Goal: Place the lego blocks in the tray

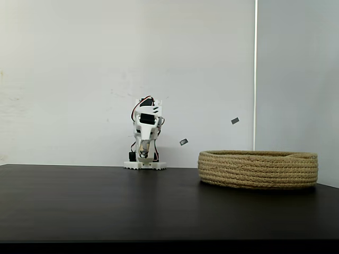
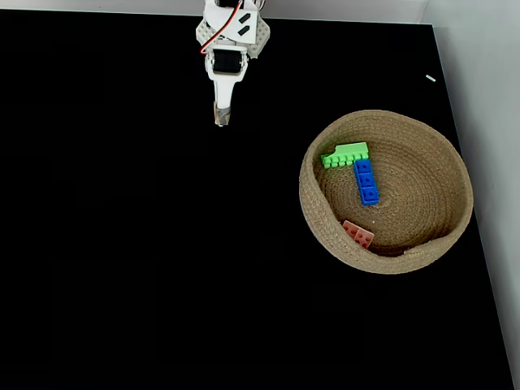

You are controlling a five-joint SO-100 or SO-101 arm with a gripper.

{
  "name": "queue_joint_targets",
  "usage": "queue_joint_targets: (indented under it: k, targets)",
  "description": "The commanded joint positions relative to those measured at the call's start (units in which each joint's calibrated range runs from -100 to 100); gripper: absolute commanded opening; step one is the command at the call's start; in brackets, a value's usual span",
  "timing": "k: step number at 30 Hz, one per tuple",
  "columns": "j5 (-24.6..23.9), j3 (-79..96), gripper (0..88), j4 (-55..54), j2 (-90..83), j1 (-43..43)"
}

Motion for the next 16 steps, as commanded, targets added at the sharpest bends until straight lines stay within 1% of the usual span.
queue_joint_targets:
  k: [1, 16]
  targets:
    - [0.05, 0.29, 0.2, 0.16, -0.58, 0.29]
    - [-0.05, 0.29, 0.2, -0.09, -0.58, 0.45]
